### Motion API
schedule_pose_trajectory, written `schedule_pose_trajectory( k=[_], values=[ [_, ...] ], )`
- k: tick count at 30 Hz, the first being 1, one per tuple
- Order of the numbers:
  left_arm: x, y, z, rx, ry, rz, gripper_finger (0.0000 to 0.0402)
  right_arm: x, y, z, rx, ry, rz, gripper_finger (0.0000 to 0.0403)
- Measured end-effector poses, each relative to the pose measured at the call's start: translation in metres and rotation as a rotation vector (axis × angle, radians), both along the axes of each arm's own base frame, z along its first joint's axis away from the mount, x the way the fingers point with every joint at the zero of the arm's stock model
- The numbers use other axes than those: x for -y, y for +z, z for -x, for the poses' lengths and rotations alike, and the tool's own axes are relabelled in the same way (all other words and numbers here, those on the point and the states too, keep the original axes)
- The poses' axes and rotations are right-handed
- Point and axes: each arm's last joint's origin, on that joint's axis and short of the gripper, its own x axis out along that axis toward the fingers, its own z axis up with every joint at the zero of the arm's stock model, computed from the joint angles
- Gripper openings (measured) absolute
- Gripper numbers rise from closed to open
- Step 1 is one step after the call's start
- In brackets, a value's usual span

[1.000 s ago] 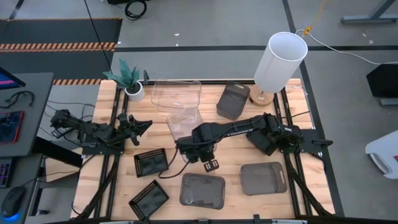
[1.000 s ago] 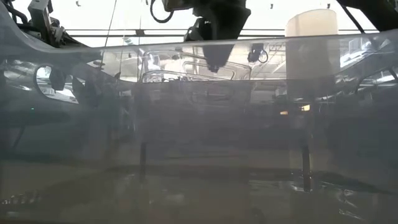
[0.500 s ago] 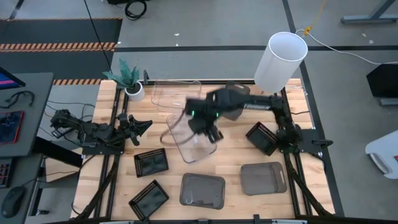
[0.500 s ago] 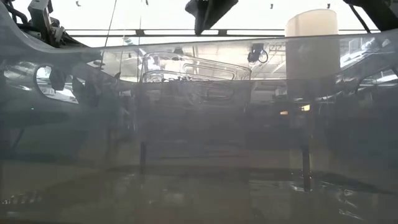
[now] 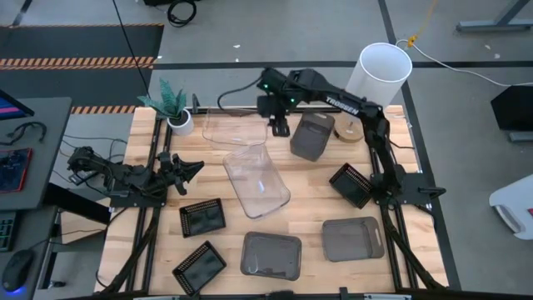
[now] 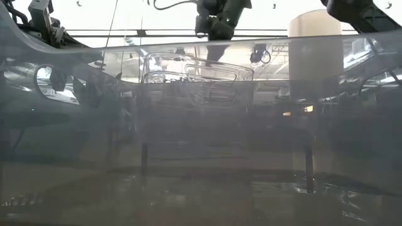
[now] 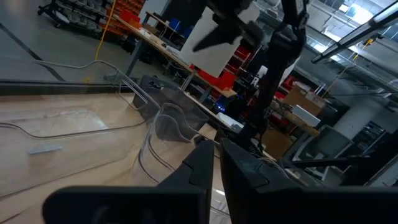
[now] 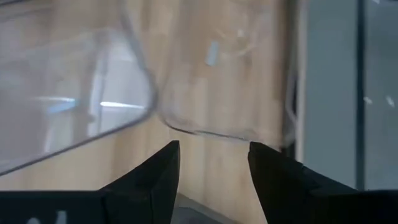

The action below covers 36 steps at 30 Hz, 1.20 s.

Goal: Stack baskets by color
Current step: Stack the top transparent bin on top of the bottom transparent bin

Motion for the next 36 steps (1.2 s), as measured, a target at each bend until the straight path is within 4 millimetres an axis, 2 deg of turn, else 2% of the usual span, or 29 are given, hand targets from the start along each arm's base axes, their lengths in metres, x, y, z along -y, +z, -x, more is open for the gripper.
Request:
schedule_pose_trajectory(
  k=[4,7,10,17,20,26,28,33,36],
  values=[
    [0.0,0.0,0.0,0.0,0.0,0.0,0.0028,0.016,0.0,0.002,0.053,-0.289,-0.028,0.0193],
    [0.0,0.0,0.0,0.0,0.0,0.0,0.0029,0.03,-0.005,0.005,0.117,-0.485,-0.196,0.0193],
    [0.0,0.0,0.0,0.0,0.0,0.0,0.0034,0.043,-0.018,0.005,0.154,-0.63,-0.307,0.0193],
    [0.0,0.0,0.0,0.0,0.0,0.0,0.0032,0.055,-0.066,0.005,0.093,-0.804,-0.399,0.0201],
    [0.0,0.0,0.0,0.0,0.0,0.0,0.0028,0.057,-0.079,0.003,0.096,-0.826,-0.429,0.0208],
    [0.0,0.0,0.0,0.0,0.0,0.0,0.0035,0.051,-0.081,0.003,0.037,-0.61,-0.308,0.0221],
    [0.0,0.0,0.0,0.0,0.0,0.0,0.0036,0.047,-0.081,0.002,0.001,-0.428,-0.221,0.0221],
    [0.0,0.0,0.0,0.0,0.0,0.0,0.0031,0.023,-0.083,-0.005,-0.133,0.177,0.056,0.021],
    [0.0,0.0,0.0,0.0,0.0,0.0,0.0028,0.008,-0.084,-0.01,-0.24,0.436,0.235,0.0204]
  ],
)
